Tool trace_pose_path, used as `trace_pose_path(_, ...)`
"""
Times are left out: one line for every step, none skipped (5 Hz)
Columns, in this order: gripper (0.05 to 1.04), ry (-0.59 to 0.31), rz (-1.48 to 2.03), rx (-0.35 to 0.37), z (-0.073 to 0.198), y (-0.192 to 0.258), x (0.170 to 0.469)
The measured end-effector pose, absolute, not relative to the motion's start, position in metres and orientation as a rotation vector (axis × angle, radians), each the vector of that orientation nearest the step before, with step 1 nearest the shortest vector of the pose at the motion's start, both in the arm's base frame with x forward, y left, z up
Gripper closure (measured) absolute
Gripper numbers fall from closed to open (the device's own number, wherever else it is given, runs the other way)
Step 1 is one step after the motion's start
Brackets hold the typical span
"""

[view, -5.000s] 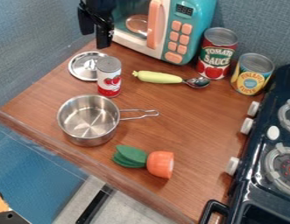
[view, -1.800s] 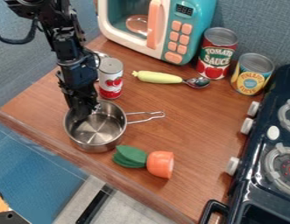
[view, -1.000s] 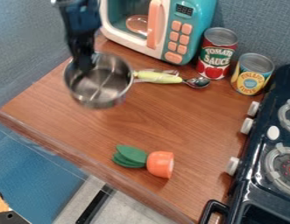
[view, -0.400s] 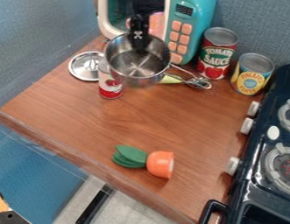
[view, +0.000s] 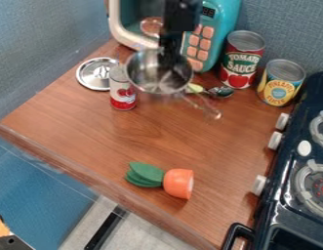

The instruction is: Move the silver pot to the top right of the table

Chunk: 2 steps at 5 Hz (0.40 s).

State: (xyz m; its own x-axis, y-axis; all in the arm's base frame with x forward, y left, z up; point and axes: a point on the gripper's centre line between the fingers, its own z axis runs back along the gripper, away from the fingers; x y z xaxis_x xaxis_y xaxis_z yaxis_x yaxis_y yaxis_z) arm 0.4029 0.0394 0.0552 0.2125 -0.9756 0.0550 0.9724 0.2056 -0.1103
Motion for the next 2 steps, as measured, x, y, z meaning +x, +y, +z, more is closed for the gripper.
trace_pose_path(1.007, 0.037, -1.343, -0.144, 0.035, 0.029, 0.406)
trace_pose_path(1.007, 0.011, -1.352, -0.141, 0.026, 0.011, 0.41)
